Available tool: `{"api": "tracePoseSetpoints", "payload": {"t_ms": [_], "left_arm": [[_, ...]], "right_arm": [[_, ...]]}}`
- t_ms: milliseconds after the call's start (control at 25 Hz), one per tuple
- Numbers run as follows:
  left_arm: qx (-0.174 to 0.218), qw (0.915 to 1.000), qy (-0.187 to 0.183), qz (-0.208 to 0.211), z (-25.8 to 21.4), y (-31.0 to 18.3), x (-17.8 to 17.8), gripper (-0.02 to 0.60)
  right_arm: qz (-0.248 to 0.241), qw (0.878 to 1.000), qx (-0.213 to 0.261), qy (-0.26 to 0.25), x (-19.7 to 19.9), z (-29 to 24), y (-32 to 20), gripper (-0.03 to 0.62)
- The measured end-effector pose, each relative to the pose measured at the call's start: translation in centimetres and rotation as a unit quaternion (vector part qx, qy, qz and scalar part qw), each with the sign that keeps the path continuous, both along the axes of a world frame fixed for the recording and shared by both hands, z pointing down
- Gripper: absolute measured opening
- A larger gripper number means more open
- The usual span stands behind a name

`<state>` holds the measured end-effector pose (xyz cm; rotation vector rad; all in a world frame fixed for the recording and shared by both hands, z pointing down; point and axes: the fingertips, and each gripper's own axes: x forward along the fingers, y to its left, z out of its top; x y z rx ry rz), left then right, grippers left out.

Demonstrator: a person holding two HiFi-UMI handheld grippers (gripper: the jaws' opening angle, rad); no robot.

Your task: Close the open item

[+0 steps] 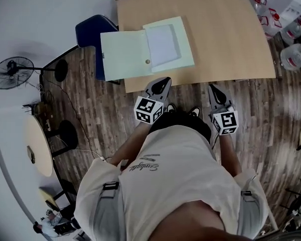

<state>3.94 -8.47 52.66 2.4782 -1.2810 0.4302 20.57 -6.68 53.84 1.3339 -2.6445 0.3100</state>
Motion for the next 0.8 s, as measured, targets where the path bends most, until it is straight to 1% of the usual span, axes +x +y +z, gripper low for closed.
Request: {"api": "tracePoseSetpoints", "payload": {"t_ms": [120,360,520,720,800], "left_arm": [[-0.002,0.9992,0.003,-0.039,0.2,-0.2,-2.4,0.015],[0.003,0.9963,0.001,-0.086,0.5,-0.6,-6.9,0.015],[0.015,0.9951,0.01,-0.097,0.5,-2.0,-9.2,0.015],[0.024,0.9944,0.022,-0.1,0.3,-4.6,-12.5,0.015],[0.029,0.994,0.025,-0.102,0.1,-5.9,-13.9,0.015]], "right_arm": [[-0.038,0.999,-0.001,0.002,-2.3,0.3,-1.0,-0.005],[-0.087,0.996,0.002,0.014,-6.5,-0.1,-2.8,-0.005],[-0.102,0.994,0.01,0.032,-8.9,-0.7,-4.4,-0.005],[-0.091,0.995,0.022,0.036,-11.7,-2.4,-7.7,-0.005],[-0.097,0.994,0.03,0.046,-13.0,-3.0,-8.9,-0.005]]}}
